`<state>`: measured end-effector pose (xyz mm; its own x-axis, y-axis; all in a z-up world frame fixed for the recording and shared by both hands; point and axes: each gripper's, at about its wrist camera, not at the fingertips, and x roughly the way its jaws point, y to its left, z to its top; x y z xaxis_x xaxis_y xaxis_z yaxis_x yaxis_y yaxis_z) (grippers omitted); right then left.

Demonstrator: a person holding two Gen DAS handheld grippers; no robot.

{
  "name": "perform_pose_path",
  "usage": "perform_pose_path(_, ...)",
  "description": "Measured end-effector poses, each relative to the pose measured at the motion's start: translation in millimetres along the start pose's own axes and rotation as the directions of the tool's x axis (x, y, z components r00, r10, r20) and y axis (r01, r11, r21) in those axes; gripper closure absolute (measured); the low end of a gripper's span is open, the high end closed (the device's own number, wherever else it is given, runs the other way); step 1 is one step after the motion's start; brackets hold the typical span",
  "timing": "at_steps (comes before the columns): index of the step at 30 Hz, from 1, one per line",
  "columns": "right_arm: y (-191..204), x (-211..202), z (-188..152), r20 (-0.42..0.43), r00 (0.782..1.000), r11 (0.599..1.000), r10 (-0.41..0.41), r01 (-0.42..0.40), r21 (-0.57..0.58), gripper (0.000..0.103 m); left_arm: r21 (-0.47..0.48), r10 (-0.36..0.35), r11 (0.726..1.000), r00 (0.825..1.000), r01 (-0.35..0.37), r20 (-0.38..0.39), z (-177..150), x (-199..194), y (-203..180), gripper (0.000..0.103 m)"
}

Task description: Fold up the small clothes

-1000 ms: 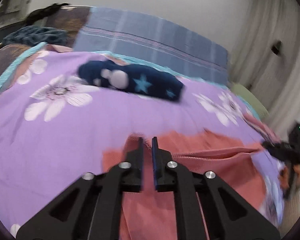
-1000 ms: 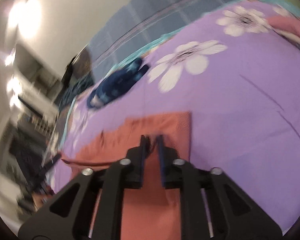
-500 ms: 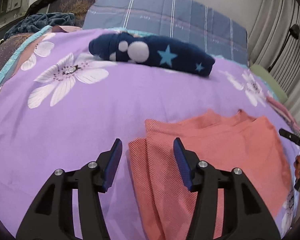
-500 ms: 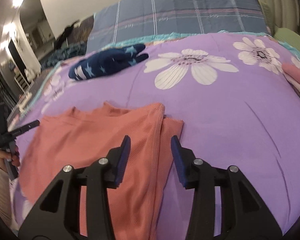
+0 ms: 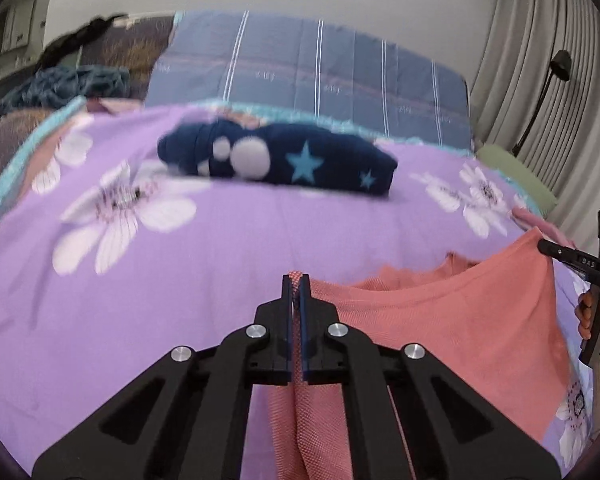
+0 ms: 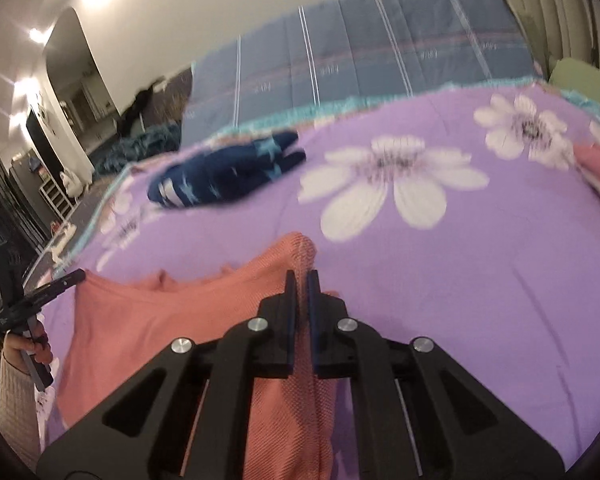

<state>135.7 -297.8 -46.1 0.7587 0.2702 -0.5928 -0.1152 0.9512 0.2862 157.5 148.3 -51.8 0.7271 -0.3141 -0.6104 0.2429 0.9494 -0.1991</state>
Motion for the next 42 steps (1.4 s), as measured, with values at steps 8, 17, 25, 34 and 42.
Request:
perform_pose_path(8,-23.2,51.6,4.5,-0.108,0.99,0.994,-0.092,0.098,0.043,0.102,0.053,0.091,0.995,0.993,-0.087,-0.072,-0.7,61.1,0.0,0.101)
perform_pose_path(17,-48.8,47.1,0.0,-0.109,0.993,0.986,0.053,-0.035,0.163,0.072,-0.021,0.05,0.998,0.99,-0.053,-0.135,-8.8,62.8,16.0,0.067)
perform_pose_path(25,-22.2,70.6,0.8,-0.203,0.975,0.993,0.091,-0.074,0.089,0.1,-0.076,-0.044,0.997,0.988,0.033,-0.148,-12.8,67.8,16.9,0.102)
perform_pose_path(34,-24.4,51.6,15.5,-0.106,0.994,0.997,0.033,-0.025,0.075,0.099,0.013,0.042,0.999,0.995,-0.041,-0.086,-5.1,50.3,11.6,0.102)
perform_pose_path(42,-23.5,40.2,-7.9,-0.121,0.984,0.991,-0.13,0.134,0.026,0.086,0.04,0.074,0.997,0.995,-0.071,-0.074,-7.2,36.6,4.0,0.086)
